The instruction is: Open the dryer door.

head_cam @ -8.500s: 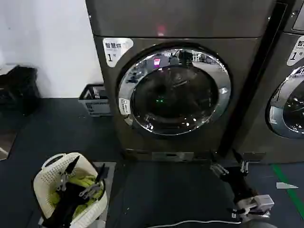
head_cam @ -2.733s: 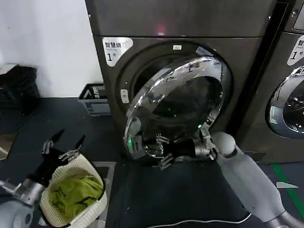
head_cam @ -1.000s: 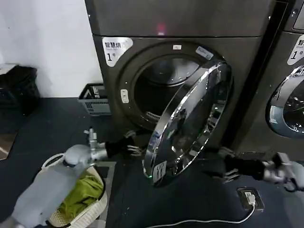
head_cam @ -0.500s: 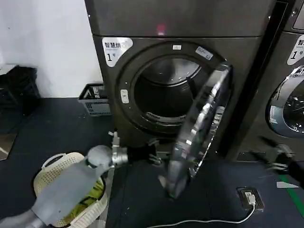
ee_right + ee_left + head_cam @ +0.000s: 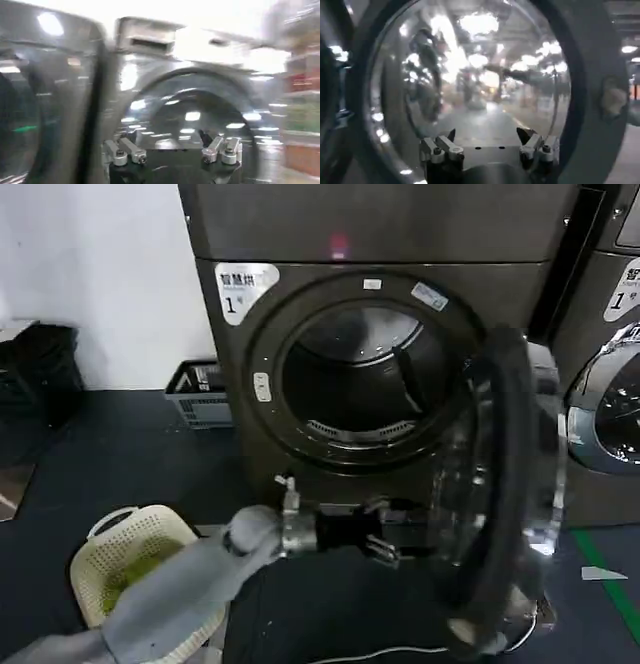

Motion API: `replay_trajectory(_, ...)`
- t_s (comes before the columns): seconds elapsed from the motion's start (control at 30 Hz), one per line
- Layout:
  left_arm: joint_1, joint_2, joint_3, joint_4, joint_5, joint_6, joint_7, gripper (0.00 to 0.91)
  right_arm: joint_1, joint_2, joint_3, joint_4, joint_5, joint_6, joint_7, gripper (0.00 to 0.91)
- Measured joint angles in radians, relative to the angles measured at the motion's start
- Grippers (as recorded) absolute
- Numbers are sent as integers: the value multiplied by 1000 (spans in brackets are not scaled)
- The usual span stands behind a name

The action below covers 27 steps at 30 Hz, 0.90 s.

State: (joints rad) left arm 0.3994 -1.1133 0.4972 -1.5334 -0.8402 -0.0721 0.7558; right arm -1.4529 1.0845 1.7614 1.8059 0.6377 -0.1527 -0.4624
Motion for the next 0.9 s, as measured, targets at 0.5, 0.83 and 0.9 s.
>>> replay_trajectory(0.5,-122,-165,154,79,-45,5,-175,907,-117,11,259,85,-111,-52,303,907)
replay_trajectory(0.83,-194,-310,249,157,-76,-15,-238,907,-170,16,386,103,-144,-26,293,907)
replay_trajectory(0.9,-206,-333,262,174,-73,-19,-252,907,-177,16,408,109,-144,-25,291,907)
